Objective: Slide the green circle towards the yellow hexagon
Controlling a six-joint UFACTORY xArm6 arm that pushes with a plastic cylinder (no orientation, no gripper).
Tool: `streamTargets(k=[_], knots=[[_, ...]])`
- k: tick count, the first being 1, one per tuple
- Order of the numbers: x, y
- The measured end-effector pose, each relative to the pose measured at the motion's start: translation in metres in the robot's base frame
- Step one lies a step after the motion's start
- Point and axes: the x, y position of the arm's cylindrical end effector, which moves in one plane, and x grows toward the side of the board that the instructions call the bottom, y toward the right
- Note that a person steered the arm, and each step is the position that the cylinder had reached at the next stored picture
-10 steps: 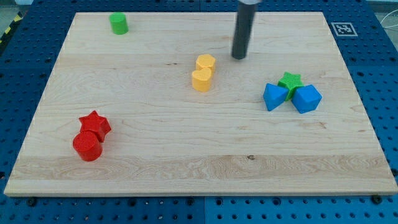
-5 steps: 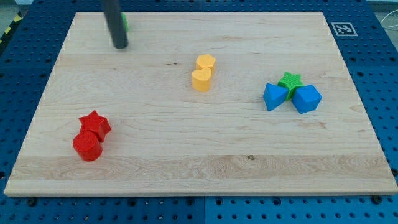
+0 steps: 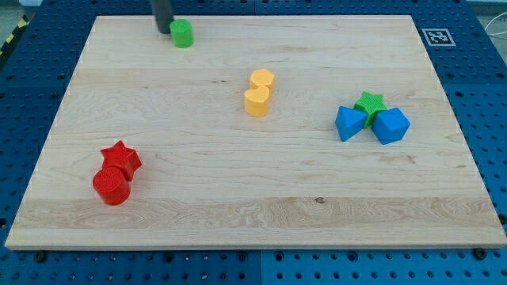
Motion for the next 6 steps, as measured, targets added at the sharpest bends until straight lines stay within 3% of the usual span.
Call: streamTargets(k=[2, 6], knots=[[0.036, 0.054], [0.086, 0.085]])
